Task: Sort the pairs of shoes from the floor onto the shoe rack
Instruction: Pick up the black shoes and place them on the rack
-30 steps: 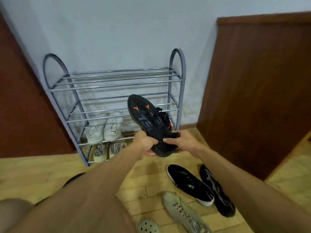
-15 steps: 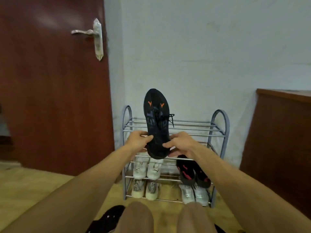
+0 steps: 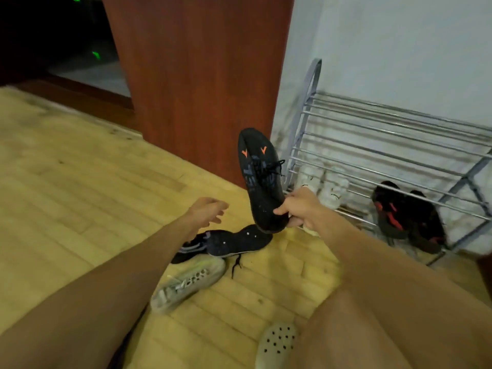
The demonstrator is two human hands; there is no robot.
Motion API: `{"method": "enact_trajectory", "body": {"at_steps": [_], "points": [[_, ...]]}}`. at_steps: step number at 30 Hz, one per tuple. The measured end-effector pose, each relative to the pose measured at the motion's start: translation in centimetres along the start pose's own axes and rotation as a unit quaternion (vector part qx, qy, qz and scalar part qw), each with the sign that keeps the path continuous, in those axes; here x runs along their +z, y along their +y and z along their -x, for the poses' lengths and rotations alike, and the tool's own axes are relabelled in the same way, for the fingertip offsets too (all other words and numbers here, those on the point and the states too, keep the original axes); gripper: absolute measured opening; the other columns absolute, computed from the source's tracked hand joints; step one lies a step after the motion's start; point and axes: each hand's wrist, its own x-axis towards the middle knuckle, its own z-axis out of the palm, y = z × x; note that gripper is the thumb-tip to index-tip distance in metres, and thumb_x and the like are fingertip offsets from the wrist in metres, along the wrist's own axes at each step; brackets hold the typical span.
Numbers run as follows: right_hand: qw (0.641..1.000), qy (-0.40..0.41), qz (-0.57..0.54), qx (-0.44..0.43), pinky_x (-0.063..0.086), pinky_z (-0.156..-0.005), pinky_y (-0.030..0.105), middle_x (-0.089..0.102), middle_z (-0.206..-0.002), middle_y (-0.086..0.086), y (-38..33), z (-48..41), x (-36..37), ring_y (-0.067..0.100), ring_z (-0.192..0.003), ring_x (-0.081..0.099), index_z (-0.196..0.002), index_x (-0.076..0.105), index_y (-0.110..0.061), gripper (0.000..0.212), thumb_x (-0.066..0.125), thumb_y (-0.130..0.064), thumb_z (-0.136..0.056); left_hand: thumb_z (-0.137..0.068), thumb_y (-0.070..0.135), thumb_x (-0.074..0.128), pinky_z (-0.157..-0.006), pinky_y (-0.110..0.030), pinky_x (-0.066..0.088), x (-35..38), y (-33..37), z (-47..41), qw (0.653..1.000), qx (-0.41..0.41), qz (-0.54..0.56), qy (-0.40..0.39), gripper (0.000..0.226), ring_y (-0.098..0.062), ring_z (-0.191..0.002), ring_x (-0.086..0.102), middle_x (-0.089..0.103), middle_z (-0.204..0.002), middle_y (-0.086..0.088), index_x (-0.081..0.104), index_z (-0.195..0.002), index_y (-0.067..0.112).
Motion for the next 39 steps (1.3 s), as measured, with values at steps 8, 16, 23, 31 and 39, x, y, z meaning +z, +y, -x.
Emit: {"method": "enact_trajectory", "body": {"at_steps": [8,16,23,31,39], "points": [[0.994,-0.057,0.029,0.089,0.059,-0.074,0.037,0.068,-0.116,0.013,6.3,-4.8,8.4,0.033,-0.103,0.067,-0.116,0.064,0.000,0.038,0.074,-0.001,-0.079,-0.096,0.011,0.051,-0.068,-0.022,0.042,0.2,-11.5,-4.3,0.991,-0.133,0.017,0.010,0.006,-0.014,-0.070,0.049,0.053,-0.090,-0.007,0.056,-0.095,0.007],[0.989,-0.059,0.038,0.126,0.060,-0.075,0.036,0.067,-0.117,0.013,11.7,-9.1,11.5,0.031,-0.105,0.065,-0.118,0.066,-0.005,0.040,0.074,-0.002,-0.079,-0.092,0.013,0.054,-0.071,-0.032,0.042,2.3,-19.1,-10.5,0.975,-0.205,-0.085,-0.027,0.018,-0.018,-0.073,0.051,0.058,-0.087,-0.008,0.061,-0.076,0.011],[0.987,-0.042,0.062,0.139,0.058,-0.085,0.042,0.064,-0.097,0.005,14.6,-11.4,11.4,0.027,-0.095,0.065,-0.113,0.066,-0.008,0.033,0.072,-0.007,-0.081,-0.091,0.023,0.057,-0.061,-0.027,0.045,5.2,-19.4,-16.3,0.974,-0.219,-0.016,0.057,0.044,-0.019,-0.078,0.054,0.057,-0.108,-0.011,0.050,-0.131,0.007],[0.985,-0.033,0.032,0.168,0.059,-0.083,0.043,0.066,-0.101,0.008,16.7,-12.6,10.0,0.029,-0.097,0.066,-0.122,0.062,-0.009,0.045,0.075,-0.008,-0.079,-0.089,0.023,0.062,-0.088,-0.044,0.049,8.1,-19.6,-19.6,0.940,-0.255,0.199,0.113,0.049,-0.026,-0.101,0.055,0.056,-0.121,-0.008,0.048,-0.135,0.011],[0.983,-0.073,0.055,0.159,0.060,-0.078,0.038,0.069,-0.105,0.010,16.4,-9.9,11.4,0.025,-0.089,0.066,-0.111,0.066,-0.006,0.031,0.073,-0.010,-0.081,-0.089,0.010,0.058,-0.082,-0.036,0.048,2.5,-23.5,-14.4,0.969,-0.217,0.048,0.111,0.036,-0.027,-0.095,0.059,0.063,-0.112,-0.014,0.061,-0.124,0.005]]}}
